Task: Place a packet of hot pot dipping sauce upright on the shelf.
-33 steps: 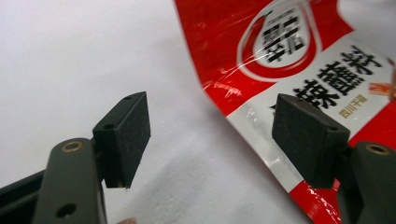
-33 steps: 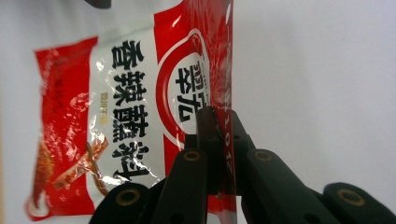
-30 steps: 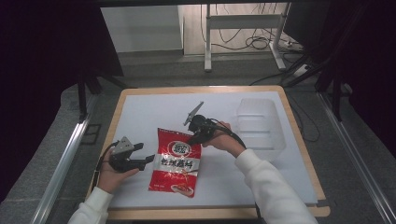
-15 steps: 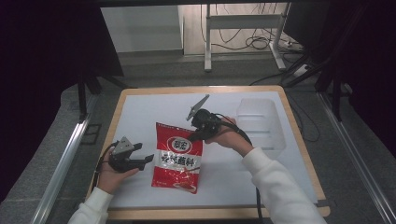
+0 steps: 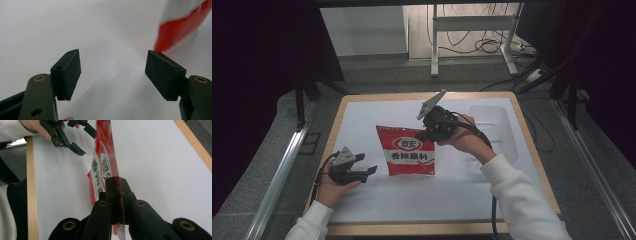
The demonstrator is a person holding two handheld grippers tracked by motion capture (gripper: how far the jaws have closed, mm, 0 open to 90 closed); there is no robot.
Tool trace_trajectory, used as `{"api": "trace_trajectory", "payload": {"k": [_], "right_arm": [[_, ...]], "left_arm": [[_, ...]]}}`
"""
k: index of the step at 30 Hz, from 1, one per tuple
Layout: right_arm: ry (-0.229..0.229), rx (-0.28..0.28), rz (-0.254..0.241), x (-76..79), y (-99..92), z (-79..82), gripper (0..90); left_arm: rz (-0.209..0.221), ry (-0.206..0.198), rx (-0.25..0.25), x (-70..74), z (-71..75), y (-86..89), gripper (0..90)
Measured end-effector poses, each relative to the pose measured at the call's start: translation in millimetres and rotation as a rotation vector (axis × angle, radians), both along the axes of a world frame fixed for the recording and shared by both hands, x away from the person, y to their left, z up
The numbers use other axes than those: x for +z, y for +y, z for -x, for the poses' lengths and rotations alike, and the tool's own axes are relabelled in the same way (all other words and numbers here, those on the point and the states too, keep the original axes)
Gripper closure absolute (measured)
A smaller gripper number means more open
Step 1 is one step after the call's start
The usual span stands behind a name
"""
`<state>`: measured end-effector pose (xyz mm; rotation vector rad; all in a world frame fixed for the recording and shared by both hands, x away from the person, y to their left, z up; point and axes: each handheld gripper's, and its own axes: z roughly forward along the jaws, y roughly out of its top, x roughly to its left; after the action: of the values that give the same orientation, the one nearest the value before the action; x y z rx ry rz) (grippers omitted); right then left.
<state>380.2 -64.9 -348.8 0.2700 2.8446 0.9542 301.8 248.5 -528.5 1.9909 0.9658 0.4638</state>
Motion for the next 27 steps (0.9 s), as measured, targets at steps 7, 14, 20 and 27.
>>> {"api": "trace_trajectory", "payload": {"k": [7, 14, 20, 27], "right_arm": [[-0.026, -0.03, -0.003, 6.8, -9.2, -4.6, 88.8], [-0.047, -0.061, -0.015, 19.1, -21.2, -8.2, 88.8], [-0.056, -0.087, -0.021, 26.9, -34.8, -11.3, 88.8], [-0.075, -0.113, -0.03, 35.7, -49.9, -12.2, 88.8]], "left_arm": [[-0.009, 0.002, -0.009, -1.5, -0.4, -1.4, 28.7], [-0.017, 0.006, -0.012, -2.6, -1.0, -1.5, 28.6], [-0.019, 0.005, -0.013, -2.9, -0.9, -2.2, 28.6], [-0.036, 0.013, -0.018, -5.4, -2.1, -3.0, 28.6]]}}
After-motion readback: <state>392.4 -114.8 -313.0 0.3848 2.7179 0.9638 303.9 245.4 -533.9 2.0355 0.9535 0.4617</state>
